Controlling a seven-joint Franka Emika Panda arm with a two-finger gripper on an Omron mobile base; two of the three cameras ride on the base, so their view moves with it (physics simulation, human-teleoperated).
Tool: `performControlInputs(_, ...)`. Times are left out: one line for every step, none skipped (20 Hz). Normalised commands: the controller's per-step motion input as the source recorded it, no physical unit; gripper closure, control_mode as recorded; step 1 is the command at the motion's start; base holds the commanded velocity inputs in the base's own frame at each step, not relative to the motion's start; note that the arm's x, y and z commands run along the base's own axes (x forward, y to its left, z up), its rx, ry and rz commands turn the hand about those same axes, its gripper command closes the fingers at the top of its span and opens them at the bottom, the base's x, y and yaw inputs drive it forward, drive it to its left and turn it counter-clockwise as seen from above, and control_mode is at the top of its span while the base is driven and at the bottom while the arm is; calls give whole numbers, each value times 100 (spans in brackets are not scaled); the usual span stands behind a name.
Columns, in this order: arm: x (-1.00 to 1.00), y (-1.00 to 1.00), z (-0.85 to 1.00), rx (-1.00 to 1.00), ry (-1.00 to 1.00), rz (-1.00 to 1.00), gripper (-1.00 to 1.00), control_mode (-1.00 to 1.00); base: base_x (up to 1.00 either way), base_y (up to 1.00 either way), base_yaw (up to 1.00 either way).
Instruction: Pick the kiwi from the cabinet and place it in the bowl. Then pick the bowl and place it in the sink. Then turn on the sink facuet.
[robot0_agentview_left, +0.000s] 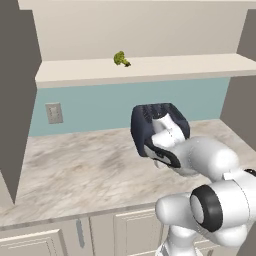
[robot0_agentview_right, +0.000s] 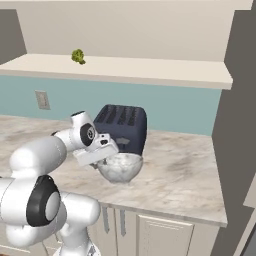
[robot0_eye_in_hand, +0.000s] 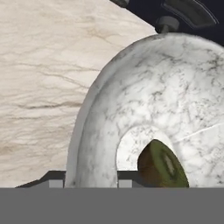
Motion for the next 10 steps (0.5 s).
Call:
performControlInputs(-21,-19,-14,0,1,-8,100,-100,0,0,0)
performControlInputs(0,-22,-8,0,2,-5,100,-100,0,0,0)
performControlInputs(0,0,0,0,0,0,100,-100,0,0,0)
performControlInputs(-4,0,-7,0,0,0,100,-100,0,0,0)
performControlInputs(-21,-19,0,0,0,0,100,-100,0,0,0)
performControlInputs(-33,-26,9,6,0,0,100,-100,0,0,0)
performControlInputs(-34,-2,40,1,0,0,100,-100,0,0,0)
performControlInputs(-36,0,71,0,-2,1,100,-100,0,0,0)
performControlInputs(-37,0,97,0,-5,3,100,-100,0,0,0)
performControlInputs(-39,0,100,0,-5,4,100,-100,0,0,0)
